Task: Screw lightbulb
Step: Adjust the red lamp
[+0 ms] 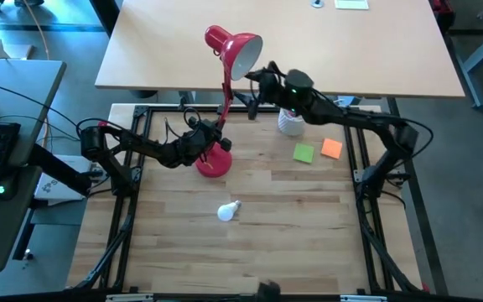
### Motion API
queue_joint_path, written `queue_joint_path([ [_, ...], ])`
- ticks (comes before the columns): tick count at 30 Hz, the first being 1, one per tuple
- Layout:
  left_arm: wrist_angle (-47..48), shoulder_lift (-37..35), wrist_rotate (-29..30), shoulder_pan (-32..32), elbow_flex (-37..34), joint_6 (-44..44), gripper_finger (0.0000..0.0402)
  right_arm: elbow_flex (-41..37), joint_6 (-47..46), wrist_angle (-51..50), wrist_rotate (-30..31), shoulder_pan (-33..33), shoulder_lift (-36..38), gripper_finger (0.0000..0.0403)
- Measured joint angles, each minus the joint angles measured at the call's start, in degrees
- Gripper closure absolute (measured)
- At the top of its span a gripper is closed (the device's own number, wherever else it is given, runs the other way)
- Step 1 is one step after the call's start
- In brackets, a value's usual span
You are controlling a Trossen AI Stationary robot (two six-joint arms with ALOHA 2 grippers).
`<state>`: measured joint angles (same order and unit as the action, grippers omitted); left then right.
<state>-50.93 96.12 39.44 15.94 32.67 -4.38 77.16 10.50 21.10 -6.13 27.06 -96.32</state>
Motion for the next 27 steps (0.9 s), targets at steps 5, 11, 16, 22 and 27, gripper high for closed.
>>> queue_joint_path([
  [5,0.04,0.00,-0.28,0.02,0.00,0.01,0.0369,7.03,-1.40,-0.81,-0.35,0.43,-5.56,0.0079],
  [11,0.09,-0.02,-1.40,0.07,0.01,0.60,0.0369,11.59,-0.59,-0.92,-0.37,0.40,-8.43,0.0088],
  [16,0.17,-0.02,-1.75,0.07,0.04,0.92,0.0369,12.03,1.73,-1.98,-0.32,0.30,-8.60,0.0144],
  [22,1.49,-0.04,-3.00,1.06,0.02,-0.18,0.0369,12.03,2.09,-2.72,0.15,-0.03,-8.60,0.0265],
  [27,1.25,-0.11,-3.68,1.69,-0.02,-0.08,0.0369,12.12,3.06,-3.28,0.65,-0.84,-8.58,0.0294],
])
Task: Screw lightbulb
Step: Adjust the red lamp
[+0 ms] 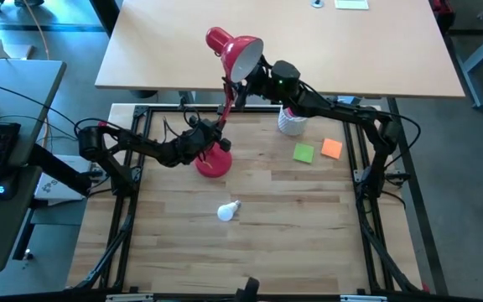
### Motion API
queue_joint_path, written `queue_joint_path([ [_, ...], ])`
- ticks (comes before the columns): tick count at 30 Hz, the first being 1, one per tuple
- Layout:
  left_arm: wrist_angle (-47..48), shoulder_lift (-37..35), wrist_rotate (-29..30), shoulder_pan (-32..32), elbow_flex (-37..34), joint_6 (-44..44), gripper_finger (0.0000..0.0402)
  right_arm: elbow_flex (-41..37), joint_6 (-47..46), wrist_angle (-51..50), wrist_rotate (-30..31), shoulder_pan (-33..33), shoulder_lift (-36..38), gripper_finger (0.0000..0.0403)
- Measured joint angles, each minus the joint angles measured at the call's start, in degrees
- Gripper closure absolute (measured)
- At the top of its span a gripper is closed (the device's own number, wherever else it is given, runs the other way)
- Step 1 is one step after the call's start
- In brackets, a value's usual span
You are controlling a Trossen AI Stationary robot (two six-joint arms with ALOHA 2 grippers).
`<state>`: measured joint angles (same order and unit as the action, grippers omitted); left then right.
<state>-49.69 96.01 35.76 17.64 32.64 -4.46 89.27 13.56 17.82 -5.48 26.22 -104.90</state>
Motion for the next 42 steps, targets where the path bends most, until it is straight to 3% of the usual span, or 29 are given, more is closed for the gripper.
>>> queue_joint_path([
  [9,1.52,-0.09,-2.75,1.93,0.02,0.08,0.0369,0.21,6.20,-1.78,0.99,-2.03,-0.54,0.0294],
  [26,1.09,-0.22,-2.63,2.13,0.00,0.56,0.0369,0.18,8.02,-1.59,1.45,-5.83,-2.73,0.0293],
  [42,1.57,-0.22,-3.01,2.26,0.02,0.69,0.0369,0.02,7.96,-2.89,2.17,-9.30,-2.84,0.0250],
])
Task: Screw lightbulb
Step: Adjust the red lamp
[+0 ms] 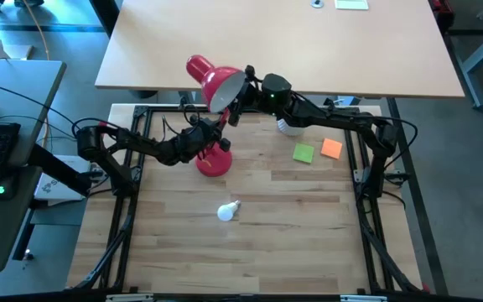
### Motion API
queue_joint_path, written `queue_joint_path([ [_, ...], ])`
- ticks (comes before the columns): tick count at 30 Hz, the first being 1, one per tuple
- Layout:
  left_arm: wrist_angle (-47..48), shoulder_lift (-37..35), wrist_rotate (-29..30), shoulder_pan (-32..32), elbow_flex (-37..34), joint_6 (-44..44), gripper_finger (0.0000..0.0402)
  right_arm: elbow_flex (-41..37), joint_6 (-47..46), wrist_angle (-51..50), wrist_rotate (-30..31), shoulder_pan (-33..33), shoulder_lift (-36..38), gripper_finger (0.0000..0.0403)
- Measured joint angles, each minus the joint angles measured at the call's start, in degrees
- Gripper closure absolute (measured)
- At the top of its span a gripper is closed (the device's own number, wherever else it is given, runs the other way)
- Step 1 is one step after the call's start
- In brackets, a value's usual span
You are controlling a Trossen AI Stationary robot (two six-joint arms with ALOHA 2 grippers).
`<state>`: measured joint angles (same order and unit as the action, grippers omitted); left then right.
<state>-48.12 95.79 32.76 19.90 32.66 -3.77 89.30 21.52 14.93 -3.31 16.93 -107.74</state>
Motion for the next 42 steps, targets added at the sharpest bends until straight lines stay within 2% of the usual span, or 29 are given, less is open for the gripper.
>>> queue_joint_path([
  [23,-0.02,0.11,-0.37,0.04,0.00,-0.15,0.0369,0.07,-2.74,-0.96,-0.22,-2.92,-1.96,0.0199],
  [29,0.19,0.11,-0.49,0.09,0.05,-0.10,0.0369,0.00,-2.58,-0.46,1.95,-3.36,-2.43,0.0176],
  [33,0.22,0.16,-0.73,0.09,0.09,0.04,0.0369,-0.11,-1.60,-0.89,4.85,-3.53,-1.53,0.0160],
  [42,0.48,0.22,-1.20,0.07,0.22,0.37,0.0369,-0.35,1.01,-7.98,5.25,-1.81,3.00,0.0150],
])
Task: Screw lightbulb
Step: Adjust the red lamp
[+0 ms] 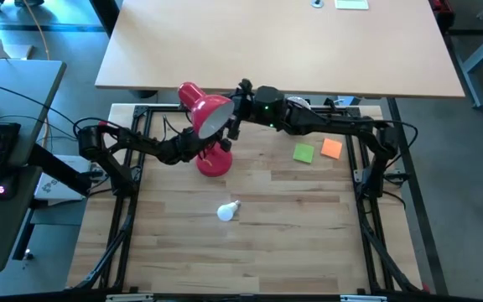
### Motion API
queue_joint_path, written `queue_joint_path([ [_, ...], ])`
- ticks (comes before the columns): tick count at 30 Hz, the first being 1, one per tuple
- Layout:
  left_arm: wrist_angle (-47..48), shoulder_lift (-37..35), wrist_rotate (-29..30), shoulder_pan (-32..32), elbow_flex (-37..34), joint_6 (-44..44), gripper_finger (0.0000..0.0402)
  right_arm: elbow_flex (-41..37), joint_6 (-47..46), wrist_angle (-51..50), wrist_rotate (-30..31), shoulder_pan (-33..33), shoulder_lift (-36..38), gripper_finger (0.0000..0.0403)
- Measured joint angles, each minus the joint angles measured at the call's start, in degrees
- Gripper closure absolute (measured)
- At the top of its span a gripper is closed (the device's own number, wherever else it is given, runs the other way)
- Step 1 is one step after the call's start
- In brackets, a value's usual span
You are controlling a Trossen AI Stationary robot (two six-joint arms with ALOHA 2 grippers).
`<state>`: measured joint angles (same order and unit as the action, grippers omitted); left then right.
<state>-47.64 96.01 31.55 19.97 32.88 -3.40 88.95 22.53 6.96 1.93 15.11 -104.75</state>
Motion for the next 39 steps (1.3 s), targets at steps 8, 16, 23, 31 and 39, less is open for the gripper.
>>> queue_joint_path([
  [8,0.33,0.00,1.07,0.02,-0.04,-1.00,0.0369,-0.09,8.23,-4.37,0.03,1.14,2.04,0.0151],
  [16,0.50,0.00,1.04,0.02,-0.04,-1.02,0.0369,-0.04,12.57,-8.43,0.72,1.73,6.49,0.0154],
  [23,0.51,0.00,0.96,0.02,-0.04,-1.01,0.0369,0.15,-5.54,-3.05,1.18,7.61,7.33,0.0212],
  [31,0.42,0.00,0.72,0.02,-0.04,-0.92,0.0369,0.13,-20.26,10.64,-11.81,9.59,-0.92,0.0273],
  [39,0.39,-0.02,0.92,-0.04,-0.10,-0.83,0.0369,0.27,-22.07,13.87,-12.97,7.51,-3.52,0.0281],
])
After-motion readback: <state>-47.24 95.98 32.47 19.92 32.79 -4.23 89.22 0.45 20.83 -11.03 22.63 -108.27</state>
